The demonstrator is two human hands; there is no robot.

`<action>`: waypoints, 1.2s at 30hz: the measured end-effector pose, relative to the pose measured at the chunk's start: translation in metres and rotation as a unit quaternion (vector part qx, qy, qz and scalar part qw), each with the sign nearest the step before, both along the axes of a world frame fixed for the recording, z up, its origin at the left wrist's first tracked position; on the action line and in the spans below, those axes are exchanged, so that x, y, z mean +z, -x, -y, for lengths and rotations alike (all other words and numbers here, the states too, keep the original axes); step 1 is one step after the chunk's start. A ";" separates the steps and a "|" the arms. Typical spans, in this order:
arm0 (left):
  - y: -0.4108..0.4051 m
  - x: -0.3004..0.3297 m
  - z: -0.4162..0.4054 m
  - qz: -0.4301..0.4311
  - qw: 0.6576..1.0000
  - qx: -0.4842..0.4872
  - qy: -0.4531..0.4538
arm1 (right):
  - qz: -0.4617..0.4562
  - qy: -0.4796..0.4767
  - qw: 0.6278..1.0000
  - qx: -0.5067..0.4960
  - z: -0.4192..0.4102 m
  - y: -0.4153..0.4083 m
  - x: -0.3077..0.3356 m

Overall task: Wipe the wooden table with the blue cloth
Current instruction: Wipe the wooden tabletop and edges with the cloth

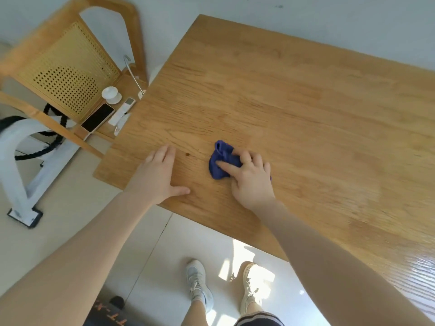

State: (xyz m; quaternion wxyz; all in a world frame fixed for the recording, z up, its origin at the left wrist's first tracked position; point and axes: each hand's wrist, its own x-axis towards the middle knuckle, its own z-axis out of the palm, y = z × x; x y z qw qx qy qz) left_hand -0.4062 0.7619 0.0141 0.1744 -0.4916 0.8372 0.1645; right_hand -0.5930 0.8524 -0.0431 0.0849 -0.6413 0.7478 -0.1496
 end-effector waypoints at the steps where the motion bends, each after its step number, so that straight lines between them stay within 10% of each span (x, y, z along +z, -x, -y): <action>1: -0.004 -0.001 0.006 -0.009 1.000 -0.004 -0.022 | 0.006 -0.008 0.998 -0.057 0.015 -0.002 0.001; 4: -0.015 -0.004 0.019 -0.021 0.999 -0.038 -0.020 | 0.021 -0.016 0.989 -0.146 0.030 -0.024 0.001; 11: -0.030 -0.015 0.050 0.047 0.996 -0.067 0.032 | 0.024 0.010 1.000 -0.008 -0.007 -0.068 -0.005; 18: -0.046 -0.031 0.059 0.008 0.997 -0.063 -0.033 | 0.018 -0.005 0.981 -0.191 0.061 -0.055 -0.001; 25: -0.047 -0.033 0.060 -0.023 0.998 -0.063 -0.009 | -0.016 -0.002 1.000 0.013 0.033 -0.083 -0.002; 31: -0.047 -0.036 0.060 -0.033 0.998 -0.058 -0.011 | -0.009 -0.030 0.989 -0.147 0.086 -0.064 0.002; 36: -0.050 -0.039 0.060 -0.049 0.997 -0.061 -0.006 | 0.003 0.005 0.999 -0.039 0.040 -0.106 -0.006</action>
